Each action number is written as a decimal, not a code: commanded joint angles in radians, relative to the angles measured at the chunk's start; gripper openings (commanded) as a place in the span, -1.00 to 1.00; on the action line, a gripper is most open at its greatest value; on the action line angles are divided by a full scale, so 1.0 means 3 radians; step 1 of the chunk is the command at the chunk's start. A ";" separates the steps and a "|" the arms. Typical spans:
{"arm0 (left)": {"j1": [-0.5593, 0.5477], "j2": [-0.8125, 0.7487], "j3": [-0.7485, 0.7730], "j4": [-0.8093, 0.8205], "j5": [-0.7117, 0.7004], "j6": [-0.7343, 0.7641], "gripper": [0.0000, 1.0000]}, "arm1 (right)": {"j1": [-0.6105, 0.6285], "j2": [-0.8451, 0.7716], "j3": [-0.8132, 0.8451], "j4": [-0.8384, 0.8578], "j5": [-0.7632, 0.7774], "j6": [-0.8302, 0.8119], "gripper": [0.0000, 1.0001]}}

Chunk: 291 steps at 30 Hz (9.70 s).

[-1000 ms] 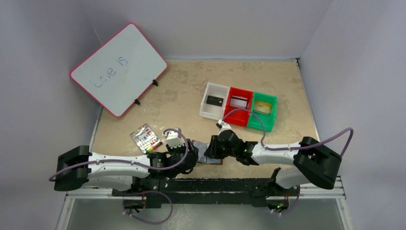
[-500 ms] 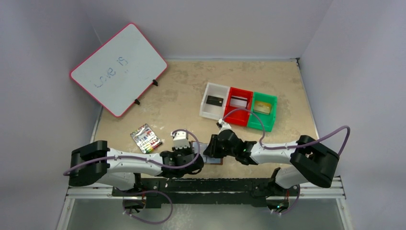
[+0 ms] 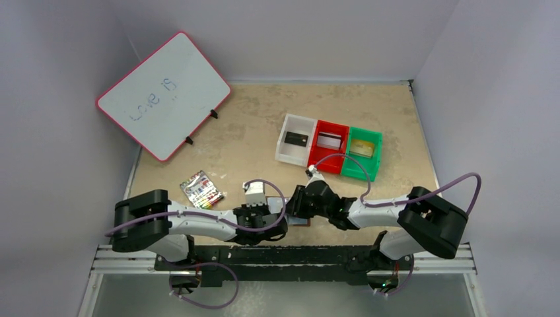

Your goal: Take the credit cards out of the card holder

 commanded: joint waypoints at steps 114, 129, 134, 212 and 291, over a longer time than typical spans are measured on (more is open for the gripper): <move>0.0001 0.0488 0.0293 0.0206 0.0096 0.0060 -0.75 | -0.0496 0.0126 -0.0667 0.1629 -0.0774 0.0394 -0.73; 0.0001 0.0387 0.0234 0.0147 -0.0082 0.0050 -0.96 | -0.0496 0.0141 -0.0706 0.1467 -0.0686 0.0390 -0.88; 0.0001 0.0412 0.0250 0.0166 -0.0130 0.0086 -1.00 | -0.0496 -0.0024 -0.0636 0.1229 -0.0654 0.0324 -0.83; 0.0001 0.0452 0.0196 0.0257 -0.0070 -0.0024 -1.00 | -0.0737 0.0117 -0.0637 0.1388 -0.0752 0.0326 -0.69; 0.0002 0.0160 -0.0003 0.0338 -0.0147 -0.0044 -1.00 | -0.0736 -0.1569 -0.0662 -0.0403 0.0084 -0.0191 -1.00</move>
